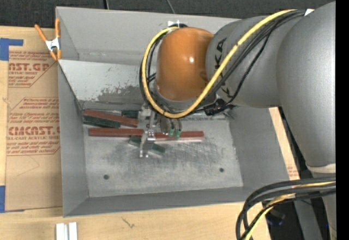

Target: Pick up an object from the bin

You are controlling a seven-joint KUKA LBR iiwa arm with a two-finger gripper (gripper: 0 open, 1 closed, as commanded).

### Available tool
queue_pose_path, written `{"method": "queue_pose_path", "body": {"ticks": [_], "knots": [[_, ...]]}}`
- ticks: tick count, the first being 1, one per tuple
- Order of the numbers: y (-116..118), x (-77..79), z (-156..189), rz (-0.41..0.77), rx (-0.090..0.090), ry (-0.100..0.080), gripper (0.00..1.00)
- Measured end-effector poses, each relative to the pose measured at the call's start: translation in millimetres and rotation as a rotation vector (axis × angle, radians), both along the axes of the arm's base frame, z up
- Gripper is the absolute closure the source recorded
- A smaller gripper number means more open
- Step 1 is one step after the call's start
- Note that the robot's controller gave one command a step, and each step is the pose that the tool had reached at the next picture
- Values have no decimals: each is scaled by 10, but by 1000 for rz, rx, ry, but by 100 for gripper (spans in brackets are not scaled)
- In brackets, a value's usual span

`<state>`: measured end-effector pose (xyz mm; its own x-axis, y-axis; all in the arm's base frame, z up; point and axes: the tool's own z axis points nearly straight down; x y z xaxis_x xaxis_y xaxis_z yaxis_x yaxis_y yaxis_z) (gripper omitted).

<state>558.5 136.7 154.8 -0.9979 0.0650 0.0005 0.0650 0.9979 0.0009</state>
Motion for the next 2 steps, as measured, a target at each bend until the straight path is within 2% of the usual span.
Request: {"method": "queue_pose_path", "body": {"ticks": [1,2], "knots": [[205,225,-173,-22,-1,-3,0],[-328,163,-605,36,0,-2,0]]}}
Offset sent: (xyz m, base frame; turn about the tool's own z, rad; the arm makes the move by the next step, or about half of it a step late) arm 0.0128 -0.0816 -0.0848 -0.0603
